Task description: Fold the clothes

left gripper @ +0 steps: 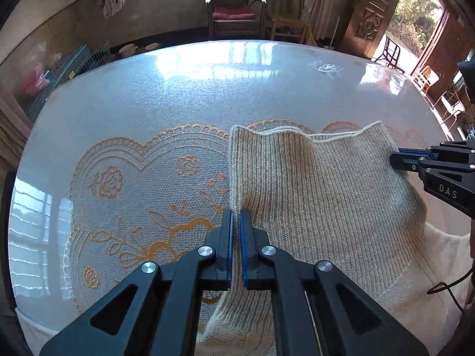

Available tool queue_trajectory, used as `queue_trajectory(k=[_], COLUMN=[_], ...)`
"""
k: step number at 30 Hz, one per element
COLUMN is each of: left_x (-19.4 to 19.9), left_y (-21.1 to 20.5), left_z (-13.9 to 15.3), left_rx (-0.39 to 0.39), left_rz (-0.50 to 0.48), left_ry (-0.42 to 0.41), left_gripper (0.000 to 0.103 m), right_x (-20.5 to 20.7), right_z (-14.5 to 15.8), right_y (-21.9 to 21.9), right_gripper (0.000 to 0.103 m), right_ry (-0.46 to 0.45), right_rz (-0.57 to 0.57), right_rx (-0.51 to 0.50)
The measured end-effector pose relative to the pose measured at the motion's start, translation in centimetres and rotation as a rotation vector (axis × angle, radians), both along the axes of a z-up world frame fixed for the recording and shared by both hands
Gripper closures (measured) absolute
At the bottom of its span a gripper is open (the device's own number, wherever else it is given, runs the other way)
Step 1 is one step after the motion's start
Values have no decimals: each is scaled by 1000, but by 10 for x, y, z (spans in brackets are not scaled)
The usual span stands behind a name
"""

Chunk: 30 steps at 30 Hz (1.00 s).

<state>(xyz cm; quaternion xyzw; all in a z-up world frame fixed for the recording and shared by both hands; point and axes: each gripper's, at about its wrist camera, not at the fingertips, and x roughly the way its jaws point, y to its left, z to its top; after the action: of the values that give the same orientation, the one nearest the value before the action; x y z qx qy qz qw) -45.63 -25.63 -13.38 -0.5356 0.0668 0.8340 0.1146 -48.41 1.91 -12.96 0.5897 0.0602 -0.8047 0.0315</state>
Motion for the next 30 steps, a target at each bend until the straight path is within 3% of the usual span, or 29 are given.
queue_trajectory(k=[5,6,8,11,15,18,21,23,25,30], left_x=[-13,-16,-13,-3,39,63,93,129,163,270], left_y=[12,10,6,-13,-39,-59,-82,-99,-119,-161], left_z=[-4,-3,5,17,28,24,20,25,38,49], left_rx=[-27,-3,28,92,174,207,221,255,273,276], left_rz=[41,49,52,92,98,127,157,170,166,132], left_ry=[-11,-35,-22,-21,-5,-31,-52,-62,-48,-34], left_gripper=[98,97,94,94,94,94,94,94,94,90], right_x=[-8,-7,-2,31,75,95,96,96,106,220], right_z=[0,4,14,32,18,0,-2,0,9,78], right_y=[-2,3,12,25,-4,-2,6,10,12,8], right_gripper=[97,96,83,83,83,83,83,83,83,82], right_ry=[50,67,100,108,-9,-60,-50,-31,-37,-22], right_rz=[-10,-25,-47,-4,82,73,20,-19,-34,138], right_rx=[57,44,19,-23,-165,-150,-166,-119,-98,-291])
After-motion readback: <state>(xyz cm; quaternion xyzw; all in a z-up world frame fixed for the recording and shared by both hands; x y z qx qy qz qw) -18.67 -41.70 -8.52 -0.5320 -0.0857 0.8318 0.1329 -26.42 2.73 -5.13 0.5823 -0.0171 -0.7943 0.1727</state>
